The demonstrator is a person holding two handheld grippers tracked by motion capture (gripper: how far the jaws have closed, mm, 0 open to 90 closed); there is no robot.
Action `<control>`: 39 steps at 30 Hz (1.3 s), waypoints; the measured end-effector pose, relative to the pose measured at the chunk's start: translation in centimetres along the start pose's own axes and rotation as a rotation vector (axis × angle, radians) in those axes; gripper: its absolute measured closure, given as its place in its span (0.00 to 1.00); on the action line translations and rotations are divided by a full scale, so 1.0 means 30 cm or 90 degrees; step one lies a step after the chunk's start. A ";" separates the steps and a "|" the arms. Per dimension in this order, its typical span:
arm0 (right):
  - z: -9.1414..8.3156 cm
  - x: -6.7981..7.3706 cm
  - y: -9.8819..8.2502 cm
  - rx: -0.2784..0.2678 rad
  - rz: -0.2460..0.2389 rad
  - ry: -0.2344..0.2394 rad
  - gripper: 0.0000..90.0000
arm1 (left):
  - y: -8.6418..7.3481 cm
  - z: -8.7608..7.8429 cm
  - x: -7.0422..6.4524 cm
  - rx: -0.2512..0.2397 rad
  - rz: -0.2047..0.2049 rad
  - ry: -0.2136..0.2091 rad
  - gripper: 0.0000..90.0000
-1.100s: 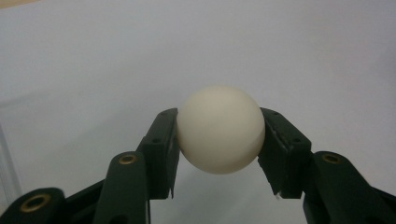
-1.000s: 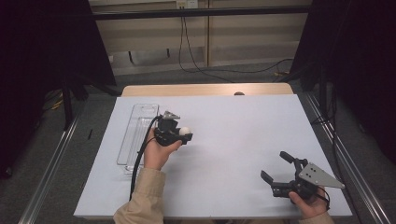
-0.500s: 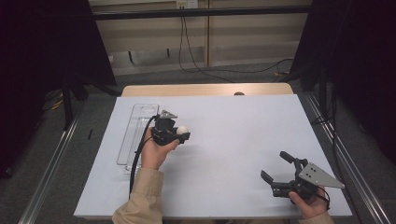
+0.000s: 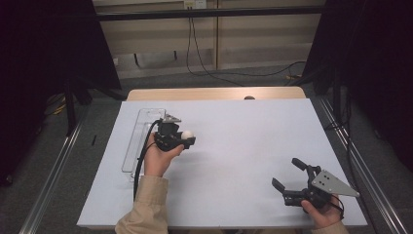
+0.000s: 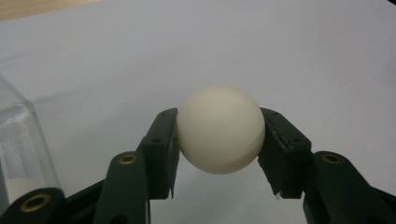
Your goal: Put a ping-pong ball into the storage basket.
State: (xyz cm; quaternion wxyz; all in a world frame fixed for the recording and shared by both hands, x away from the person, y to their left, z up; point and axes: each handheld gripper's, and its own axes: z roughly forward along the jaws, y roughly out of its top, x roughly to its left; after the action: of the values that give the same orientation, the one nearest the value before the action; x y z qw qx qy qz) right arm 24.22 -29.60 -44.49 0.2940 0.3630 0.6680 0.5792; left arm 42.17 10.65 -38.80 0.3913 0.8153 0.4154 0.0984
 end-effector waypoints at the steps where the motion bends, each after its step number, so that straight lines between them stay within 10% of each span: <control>1: 0.000 0.000 0.000 0.000 0.000 0.000 0.04 | 0.000 -0.002 0.002 -0.002 -0.001 0.004 0.57; 39: 0.001 -0.001 0.000 0.000 -0.001 0.000 0.04 | -0.001 -0.058 0.042 -0.015 -0.015 0.018 0.57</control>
State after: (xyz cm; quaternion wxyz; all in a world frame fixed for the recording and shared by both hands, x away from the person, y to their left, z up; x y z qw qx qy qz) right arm 24.26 -29.60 -44.49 0.2946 0.3622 0.6683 0.5792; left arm 42.10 12.57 -37.83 0.3962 0.8042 0.4291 0.1103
